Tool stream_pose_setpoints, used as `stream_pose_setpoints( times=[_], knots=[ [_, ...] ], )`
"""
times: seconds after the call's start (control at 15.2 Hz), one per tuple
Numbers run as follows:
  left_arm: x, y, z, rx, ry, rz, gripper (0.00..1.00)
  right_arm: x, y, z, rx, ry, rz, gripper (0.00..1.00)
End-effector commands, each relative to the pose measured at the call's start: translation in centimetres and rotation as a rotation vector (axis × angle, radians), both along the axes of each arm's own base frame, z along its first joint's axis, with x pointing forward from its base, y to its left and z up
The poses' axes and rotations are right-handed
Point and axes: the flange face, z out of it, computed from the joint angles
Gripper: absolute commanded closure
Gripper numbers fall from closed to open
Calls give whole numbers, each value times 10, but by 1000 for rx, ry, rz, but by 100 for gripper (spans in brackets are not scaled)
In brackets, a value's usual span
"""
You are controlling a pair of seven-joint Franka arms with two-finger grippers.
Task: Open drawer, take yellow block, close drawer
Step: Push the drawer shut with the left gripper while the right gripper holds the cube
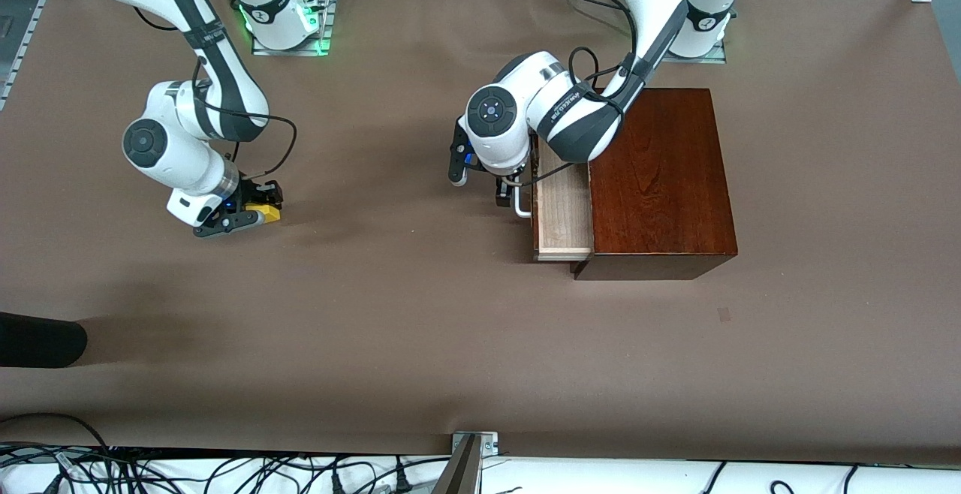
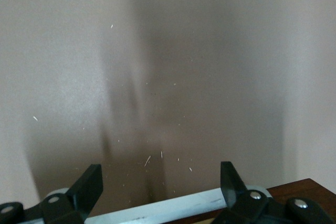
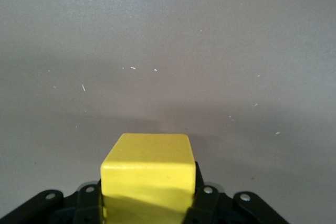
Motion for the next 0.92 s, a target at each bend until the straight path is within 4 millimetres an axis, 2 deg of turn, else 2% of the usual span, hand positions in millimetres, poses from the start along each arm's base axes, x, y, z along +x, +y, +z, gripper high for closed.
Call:
stream_pose_setpoints(
  times=[0.0,0.26,0.53,0.72,0.79,0.85],
  knots=[
    [8,32,0,160,22,-42,0,-4,4,-9,10,-23,-32,100],
    [15,50,-3,232,23,-42,0,-7,6,-31,6,-14,-28,100],
    [22,68,-4,276,40,-21,0,-8,6,-36,4,-6,-25,100],
    [25,71,-4,274,42,-14,0,-9,6,-41,3,1,-26,86],
    [24,69,-4,270,39,-13,0,-9,6,-40,2,1,-24,72],
    [23,65,-1,253,40,-4,0,-8,6,-38,2,-4,-23,64]
  ],
)
